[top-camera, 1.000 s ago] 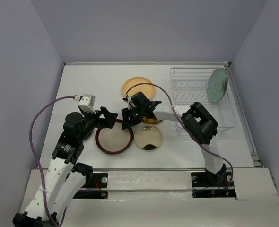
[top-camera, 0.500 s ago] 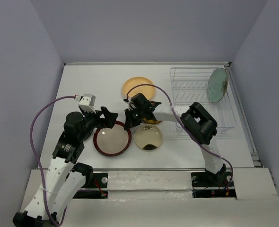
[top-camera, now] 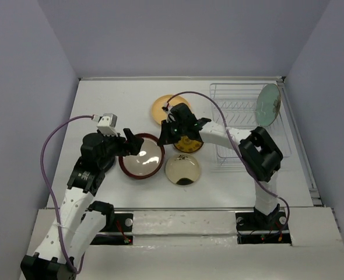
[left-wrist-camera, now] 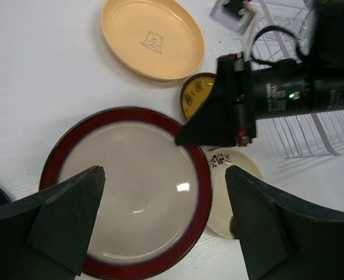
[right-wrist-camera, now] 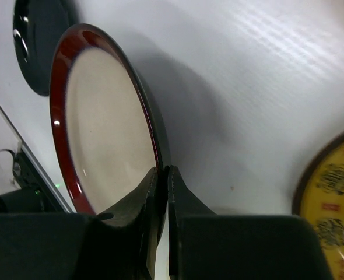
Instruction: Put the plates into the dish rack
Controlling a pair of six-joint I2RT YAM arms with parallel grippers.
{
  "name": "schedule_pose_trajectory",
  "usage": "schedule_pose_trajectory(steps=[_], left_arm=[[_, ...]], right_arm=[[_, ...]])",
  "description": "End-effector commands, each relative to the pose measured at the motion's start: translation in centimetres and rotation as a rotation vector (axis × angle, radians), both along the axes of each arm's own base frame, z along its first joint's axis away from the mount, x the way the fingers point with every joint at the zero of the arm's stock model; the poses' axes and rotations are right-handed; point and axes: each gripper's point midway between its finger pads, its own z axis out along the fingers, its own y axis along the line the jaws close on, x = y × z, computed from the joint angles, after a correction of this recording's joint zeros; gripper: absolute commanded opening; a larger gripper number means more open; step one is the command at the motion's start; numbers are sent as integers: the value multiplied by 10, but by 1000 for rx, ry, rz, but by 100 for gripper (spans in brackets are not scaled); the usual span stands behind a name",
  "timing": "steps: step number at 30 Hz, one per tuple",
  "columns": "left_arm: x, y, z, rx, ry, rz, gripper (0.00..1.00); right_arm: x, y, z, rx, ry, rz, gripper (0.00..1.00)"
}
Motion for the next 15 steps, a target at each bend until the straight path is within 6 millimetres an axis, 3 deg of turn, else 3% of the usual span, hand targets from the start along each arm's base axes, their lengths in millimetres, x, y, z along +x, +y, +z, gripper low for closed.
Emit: schedule_pose_trajectory(steps=[1,5,11,15], left_arm=[[8,3,13,-29,-30,5,95],[12,7,5,-35,7,25,93],[18,22,-8,-25,60,105,93],[21,16,-22,-56,118,79,93]], right_arm=[[19,-2,109,270,-85,-33,7],[30,-22,140,352,-132,-75,7],[37,-52,166,450,-141,-120,7],[29,-53,177,476,-147,-92,7]])
